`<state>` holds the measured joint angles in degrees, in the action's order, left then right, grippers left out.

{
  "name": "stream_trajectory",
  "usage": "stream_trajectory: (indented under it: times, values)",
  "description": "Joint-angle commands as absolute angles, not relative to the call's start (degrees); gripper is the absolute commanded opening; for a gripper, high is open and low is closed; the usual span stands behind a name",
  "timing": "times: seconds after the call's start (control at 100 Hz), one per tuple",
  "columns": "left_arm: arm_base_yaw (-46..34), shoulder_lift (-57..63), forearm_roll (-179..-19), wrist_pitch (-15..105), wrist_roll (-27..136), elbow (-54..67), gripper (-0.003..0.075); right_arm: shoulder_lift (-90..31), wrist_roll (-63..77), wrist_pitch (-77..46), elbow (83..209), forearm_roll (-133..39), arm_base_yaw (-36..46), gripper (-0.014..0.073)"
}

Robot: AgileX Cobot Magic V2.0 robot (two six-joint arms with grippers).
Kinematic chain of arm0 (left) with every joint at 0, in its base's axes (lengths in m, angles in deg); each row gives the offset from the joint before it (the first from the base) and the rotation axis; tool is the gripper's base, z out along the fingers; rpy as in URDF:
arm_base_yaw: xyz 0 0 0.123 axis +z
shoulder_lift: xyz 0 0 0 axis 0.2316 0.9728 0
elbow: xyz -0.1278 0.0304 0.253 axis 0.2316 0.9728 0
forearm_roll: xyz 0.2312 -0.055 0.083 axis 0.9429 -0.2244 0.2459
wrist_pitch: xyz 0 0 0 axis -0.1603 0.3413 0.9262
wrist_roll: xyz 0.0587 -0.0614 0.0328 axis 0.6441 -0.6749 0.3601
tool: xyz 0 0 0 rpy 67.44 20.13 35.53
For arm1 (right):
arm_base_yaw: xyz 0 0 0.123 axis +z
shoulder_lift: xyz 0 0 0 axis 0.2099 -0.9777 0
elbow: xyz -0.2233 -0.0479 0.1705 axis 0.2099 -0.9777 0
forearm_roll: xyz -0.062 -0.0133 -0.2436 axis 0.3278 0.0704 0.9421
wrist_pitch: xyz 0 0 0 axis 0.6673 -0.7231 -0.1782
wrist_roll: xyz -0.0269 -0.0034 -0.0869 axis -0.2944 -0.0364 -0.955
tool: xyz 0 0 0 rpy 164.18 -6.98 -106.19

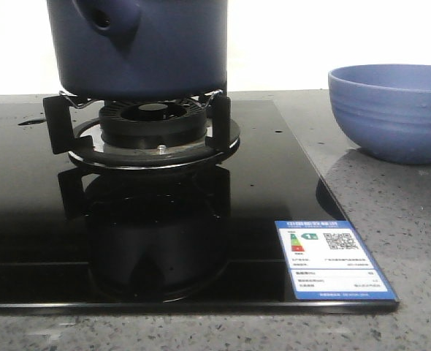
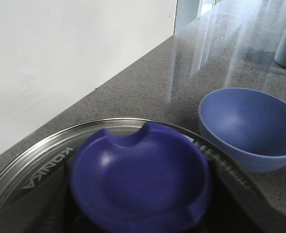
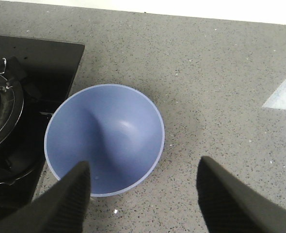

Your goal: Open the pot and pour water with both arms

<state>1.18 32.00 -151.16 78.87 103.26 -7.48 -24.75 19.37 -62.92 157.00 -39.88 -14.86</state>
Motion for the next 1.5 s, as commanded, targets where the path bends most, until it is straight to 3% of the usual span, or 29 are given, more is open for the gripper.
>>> stream_trajectory:
  times: [0.0, 0.4, 0.69, 1.17, 1.24, 1.31, 1.49]
  values:
    - [0.7, 30.5, -156.7, 79.3, 103.4, -9.7, 0.0362, -24.1, 19.0, -59.5, 158.9, -40.2, -15.2, 0.0428]
    - [0.7, 31.1, -156.9, 79.8, 103.4, -9.7, 0.0363, -24.1, 19.0, -59.5, 158.9, -40.2, -15.2, 0.0428]
    - [1.6, 29.7, -157.7, 81.5, 103.2, -9.7, 0.0548, -24.1, 19.0, -59.8, 158.9, -40.2, -15.2, 0.0428]
    - [13.8, 12.4, -157.9, 86.5, 95.7, -9.7, 0.0542, -24.0, 18.8, -57.8, 158.9, -46.4, -15.2, 0.0396]
    - [16.2, 10.0, -157.4, 86.5, 92.1, -9.7, 0.0499, -24.0, 17.5, -55.8, 158.7, -50.8, -15.2, 0.0331]
    - [18.2, 7.9, -156.8, 86.5, 89.1, -9.7, 0.0405, -23.9, 17.3, -52.6, 158.1, -54.3, -15.2, 0.0232]
    - [20.5, 5.0, -156.1, 86.4, 86.4, -9.7, -0.001, -21.6, 12.7, -42.2, 153.1, -61.2, -15.0, -0.0071]
